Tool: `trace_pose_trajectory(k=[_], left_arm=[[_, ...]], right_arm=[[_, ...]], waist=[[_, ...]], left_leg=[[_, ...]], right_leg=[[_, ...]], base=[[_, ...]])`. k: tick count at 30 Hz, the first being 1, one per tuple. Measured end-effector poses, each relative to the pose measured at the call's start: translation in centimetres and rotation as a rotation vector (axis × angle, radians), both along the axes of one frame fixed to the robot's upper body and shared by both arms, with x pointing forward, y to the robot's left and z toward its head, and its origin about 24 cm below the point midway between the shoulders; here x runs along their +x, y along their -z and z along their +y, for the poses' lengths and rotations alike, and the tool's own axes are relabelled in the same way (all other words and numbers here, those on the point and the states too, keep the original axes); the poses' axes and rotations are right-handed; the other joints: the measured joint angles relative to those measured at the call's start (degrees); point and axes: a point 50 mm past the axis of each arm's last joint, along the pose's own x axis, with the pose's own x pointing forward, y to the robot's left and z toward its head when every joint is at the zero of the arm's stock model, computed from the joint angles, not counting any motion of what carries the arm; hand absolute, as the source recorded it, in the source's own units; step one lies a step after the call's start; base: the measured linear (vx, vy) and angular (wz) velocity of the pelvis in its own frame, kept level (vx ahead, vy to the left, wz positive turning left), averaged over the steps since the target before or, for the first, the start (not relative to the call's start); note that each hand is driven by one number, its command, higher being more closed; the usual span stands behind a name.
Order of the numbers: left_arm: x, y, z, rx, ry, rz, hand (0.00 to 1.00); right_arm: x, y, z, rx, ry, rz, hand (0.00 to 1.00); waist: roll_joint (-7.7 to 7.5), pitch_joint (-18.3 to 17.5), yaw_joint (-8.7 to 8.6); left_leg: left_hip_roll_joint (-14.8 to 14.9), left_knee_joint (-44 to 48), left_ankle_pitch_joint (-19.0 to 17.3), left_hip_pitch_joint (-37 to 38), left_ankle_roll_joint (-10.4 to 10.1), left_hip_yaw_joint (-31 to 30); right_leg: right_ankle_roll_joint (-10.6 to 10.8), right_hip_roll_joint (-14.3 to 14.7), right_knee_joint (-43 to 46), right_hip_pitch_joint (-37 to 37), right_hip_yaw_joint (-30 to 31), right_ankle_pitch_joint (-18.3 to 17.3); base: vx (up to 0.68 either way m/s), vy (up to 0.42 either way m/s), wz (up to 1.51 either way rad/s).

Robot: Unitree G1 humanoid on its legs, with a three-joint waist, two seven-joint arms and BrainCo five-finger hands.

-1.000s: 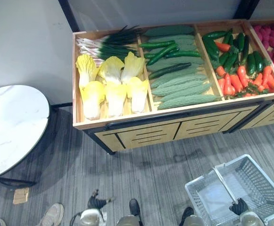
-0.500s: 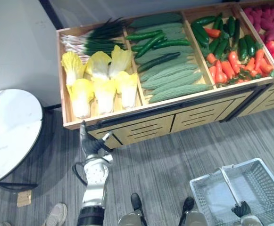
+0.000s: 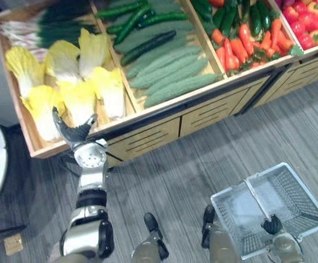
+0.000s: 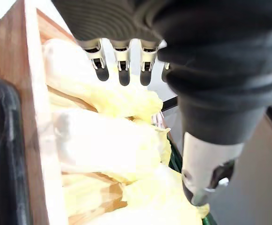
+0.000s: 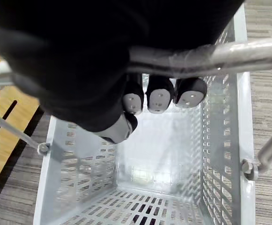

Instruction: Pick vegetable in the basket

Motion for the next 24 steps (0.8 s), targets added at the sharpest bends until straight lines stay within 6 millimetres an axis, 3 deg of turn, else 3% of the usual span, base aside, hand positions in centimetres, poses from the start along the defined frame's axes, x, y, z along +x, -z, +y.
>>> trace_pose_trajectory(k=[24], left_arm=[[2.5, -4.3, 0.2, -0.068, -0.056, -0.054, 0.0]], right_arm=[[2.5, -1.0, 1.0, -0.03, -0.062, -0.085, 1.0]], waist=[[-0.76, 5.16, 0.38]], left_leg=[[0.22, 0.01, 0.26, -2.88, -0.22, 0.18]], right_leg=[[-0.14, 0.38, 0.89, -3.55, 2.79, 0.11]], base=[[0.05, 0.004, 0.0]])
